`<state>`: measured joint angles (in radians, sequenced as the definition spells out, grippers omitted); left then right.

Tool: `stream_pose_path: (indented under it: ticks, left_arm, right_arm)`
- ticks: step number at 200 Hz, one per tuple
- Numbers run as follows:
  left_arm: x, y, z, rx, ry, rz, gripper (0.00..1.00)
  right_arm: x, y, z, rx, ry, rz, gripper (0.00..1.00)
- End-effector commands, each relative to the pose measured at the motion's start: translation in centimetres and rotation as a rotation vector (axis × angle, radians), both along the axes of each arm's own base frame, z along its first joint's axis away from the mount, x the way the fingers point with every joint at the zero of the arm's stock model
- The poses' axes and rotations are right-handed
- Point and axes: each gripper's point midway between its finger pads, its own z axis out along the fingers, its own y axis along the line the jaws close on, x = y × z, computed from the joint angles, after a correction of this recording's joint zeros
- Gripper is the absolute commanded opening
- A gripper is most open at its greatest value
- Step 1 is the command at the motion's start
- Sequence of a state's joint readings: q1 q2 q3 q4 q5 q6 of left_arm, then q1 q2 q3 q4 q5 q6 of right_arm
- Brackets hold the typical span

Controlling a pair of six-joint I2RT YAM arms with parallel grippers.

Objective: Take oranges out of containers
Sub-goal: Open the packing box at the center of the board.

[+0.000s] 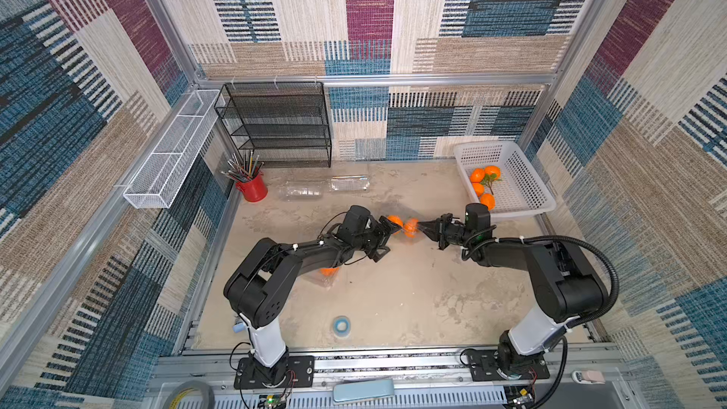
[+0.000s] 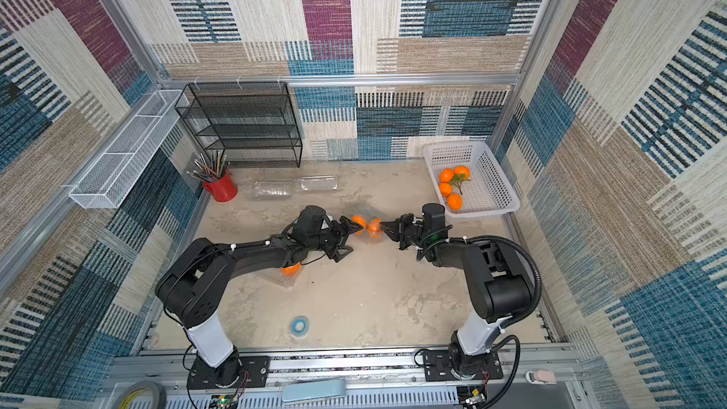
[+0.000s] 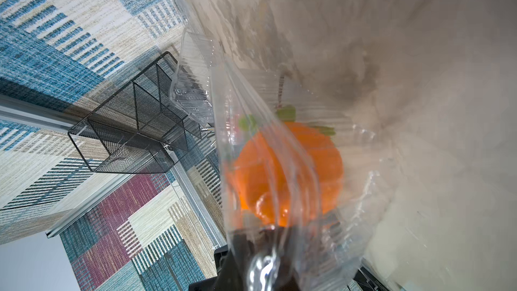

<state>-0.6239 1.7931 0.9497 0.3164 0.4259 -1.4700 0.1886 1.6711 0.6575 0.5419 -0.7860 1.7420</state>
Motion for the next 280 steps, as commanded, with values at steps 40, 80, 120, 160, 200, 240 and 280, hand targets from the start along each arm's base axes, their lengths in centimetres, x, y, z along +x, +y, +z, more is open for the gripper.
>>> stream_pose_path:
  ticks: [40, 80, 120, 160, 200, 240, 280]
  left_arm:
    - [-0.1, -0.1, -1.1, 0.013, 0.03, 0.004, 0.91]
    - [-0.1, -0.4, -1.2, 0.017, 0.031, -0.005, 0.9]
    - [-0.4, -0.2, -1.4, 0.036, 0.04, -0.011, 0.9]
    - [-1.8, 0.9, -2.9, 0.095, 0.102, -0.013, 0.87]
    - [-2.9, 1.7, -4.0, 0.172, 0.161, -0.045, 0.84]
    - [-3.6, 1.9, -5.1, 0.199, 0.198, -0.065, 0.83]
    - [-4.0, 1.8, -5.5, 0.225, 0.215, -0.085, 0.82]
  right_arm:
    - [-0.5, 1.9, 2.7, 0.077, -0.04, 0.065, 0.17]
    - [-0.8, 3.4, 3.1, 0.105, -0.037, 0.088, 0.18]
    - [-0.5, 3.5, 3.3, 0.106, -0.05, 0.075, 0.19]
    - [0.5, 3.5, 4.1, 0.142, -0.055, 0.044, 0.22]
    - [2.0, 2.8, 5.3, 0.172, -0.045, -0.058, 0.22]
    - [2.5, 3.0, 5.7, 0.197, -0.019, -0.09, 0.21]
    - [3.2, 2.8, 5.6, 0.214, 0.008, -0.144, 0.2]
